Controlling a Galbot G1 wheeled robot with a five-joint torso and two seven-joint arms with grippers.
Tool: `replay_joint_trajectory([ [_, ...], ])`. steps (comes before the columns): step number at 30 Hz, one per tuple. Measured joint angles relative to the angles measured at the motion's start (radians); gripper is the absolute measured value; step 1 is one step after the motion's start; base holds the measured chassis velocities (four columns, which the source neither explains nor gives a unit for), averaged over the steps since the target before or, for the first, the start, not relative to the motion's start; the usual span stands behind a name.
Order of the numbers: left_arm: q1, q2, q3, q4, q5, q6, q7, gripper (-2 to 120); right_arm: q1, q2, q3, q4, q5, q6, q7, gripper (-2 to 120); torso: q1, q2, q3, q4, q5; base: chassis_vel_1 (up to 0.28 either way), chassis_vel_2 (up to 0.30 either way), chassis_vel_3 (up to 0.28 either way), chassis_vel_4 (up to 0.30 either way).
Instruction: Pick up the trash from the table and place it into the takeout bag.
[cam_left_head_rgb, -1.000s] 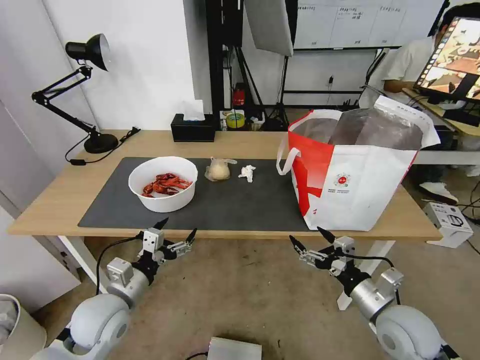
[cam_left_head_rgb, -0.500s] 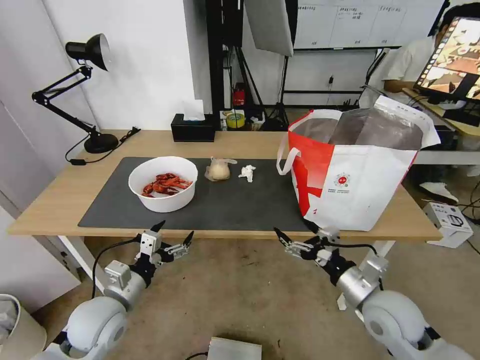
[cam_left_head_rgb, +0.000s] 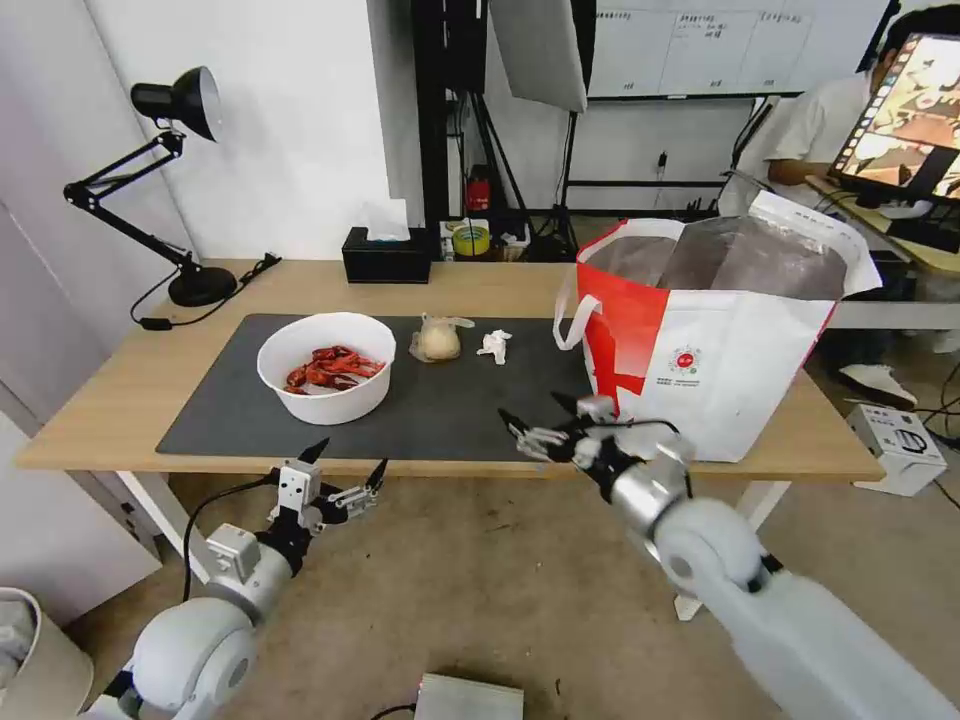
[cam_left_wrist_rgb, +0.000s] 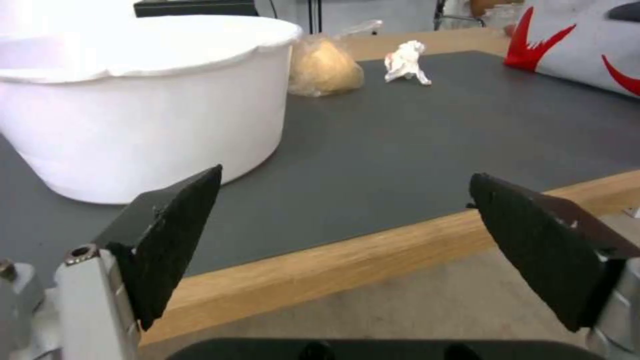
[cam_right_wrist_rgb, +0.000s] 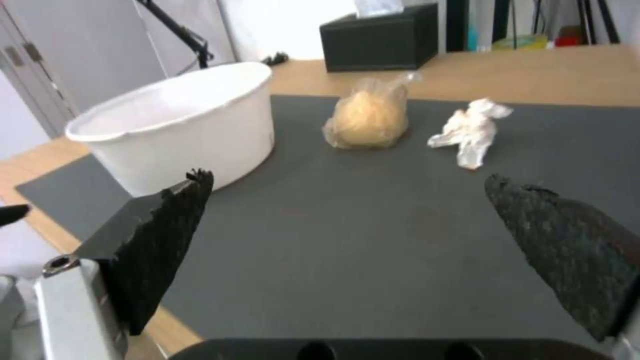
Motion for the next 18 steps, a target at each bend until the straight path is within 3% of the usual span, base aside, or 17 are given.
replay_joint_trajectory([
  [9, 0.020, -0.001, -0.014, -0.001, 0.010, 0.000, 0.000, 100, 0.208, 0.143, -0.151, -0.151, 0.008, -0.087, 0.179, 100, 0.000, 0.000, 0.000, 0.0001, 0.0001, 0.000, 0.000, 0.000, 0.000],
  [18, 0.038, -0.001, -0.023, -0.009, 0.014, -0.001, -0.001, 100, 0.349, 0.238, -0.204, -0.261, 0.004, -0.176, 0.375, 100, 0.000, 0.000, 0.000, 0.0002, 0.0001, 0.000, 0.000, 0.000, 0.000],
])
